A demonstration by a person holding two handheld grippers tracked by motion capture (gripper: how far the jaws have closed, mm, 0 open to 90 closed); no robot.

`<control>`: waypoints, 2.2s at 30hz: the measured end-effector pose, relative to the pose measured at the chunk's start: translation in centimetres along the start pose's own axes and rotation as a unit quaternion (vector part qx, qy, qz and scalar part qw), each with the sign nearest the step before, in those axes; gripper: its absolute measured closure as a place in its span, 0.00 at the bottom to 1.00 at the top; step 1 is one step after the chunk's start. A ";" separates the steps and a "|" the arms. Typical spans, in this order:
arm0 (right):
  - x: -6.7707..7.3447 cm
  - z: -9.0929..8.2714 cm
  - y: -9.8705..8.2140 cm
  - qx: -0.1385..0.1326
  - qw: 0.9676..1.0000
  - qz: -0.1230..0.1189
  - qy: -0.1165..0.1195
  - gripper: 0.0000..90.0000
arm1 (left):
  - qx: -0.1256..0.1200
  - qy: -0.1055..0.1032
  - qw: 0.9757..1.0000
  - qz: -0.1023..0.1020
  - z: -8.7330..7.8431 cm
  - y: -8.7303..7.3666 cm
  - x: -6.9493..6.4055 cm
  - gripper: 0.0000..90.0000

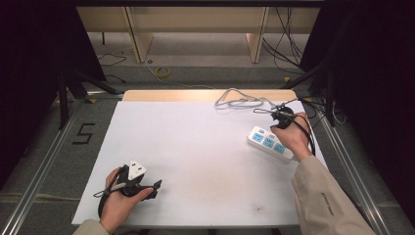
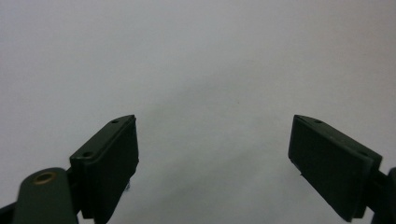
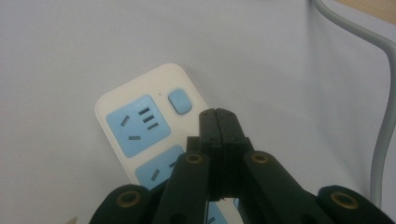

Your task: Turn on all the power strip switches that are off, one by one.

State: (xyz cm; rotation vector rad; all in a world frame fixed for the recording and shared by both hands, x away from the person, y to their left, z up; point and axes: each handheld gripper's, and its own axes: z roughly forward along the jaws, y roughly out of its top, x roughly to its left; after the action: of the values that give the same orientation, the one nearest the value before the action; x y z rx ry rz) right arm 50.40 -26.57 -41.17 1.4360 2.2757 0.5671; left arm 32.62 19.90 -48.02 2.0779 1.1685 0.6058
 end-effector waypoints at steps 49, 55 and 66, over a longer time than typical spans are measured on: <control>1.6 2.6 1.6 0.003 1.000 0.000 0.010 1.00 | -0.001 -0.001 1.000 0.000 0.0 0.0 0.0 0.17; 1.8 3.3 1.6 0.007 1.000 0.001 0.013 1.00 | 0.000 -0.002 1.000 -0.001 0.0 0.0 0.0 0.17; 1.6 3.7 1.6 0.013 1.000 0.004 0.018 1.00 | 0.000 -0.003 1.000 0.000 0.1 0.0 0.0 0.17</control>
State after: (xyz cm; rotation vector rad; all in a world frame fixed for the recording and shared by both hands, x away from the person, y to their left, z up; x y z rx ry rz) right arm 52.92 -24.03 -43.65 1.4591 2.3138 0.5716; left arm 32.66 19.85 -48.03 2.0790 1.1647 0.5999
